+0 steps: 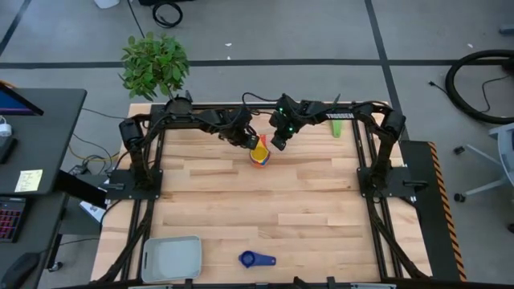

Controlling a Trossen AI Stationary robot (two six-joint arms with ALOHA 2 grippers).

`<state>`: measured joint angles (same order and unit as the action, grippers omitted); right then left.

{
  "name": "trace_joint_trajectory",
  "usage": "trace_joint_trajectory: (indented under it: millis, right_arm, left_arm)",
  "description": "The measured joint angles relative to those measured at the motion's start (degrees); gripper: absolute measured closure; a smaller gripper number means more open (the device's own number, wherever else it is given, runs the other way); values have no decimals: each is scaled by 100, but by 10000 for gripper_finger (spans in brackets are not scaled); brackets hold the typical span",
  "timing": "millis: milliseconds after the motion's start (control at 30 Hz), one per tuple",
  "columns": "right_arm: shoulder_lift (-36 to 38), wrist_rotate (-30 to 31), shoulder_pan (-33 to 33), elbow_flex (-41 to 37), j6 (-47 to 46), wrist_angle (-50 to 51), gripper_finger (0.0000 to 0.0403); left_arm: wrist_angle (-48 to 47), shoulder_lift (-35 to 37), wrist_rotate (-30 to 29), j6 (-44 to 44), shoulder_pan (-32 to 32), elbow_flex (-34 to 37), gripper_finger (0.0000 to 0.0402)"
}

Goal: Nest measuring cups in basket
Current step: Stack the yellow measuring cup on top of the light blue measuring cup

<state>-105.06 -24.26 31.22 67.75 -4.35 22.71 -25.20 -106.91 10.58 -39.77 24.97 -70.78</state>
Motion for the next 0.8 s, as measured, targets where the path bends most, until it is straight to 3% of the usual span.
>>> trace_joint_trajectory:
  millis: [433,800]
  right_arm:
    - [2,19,63,-2,307,300,400]
    - [4,-44,64,-7,373,115,400]
  left_arm:
    - [-394,0,-343,186,-22,0,308]
    - [185,-299,-172,129,9,-13,308]
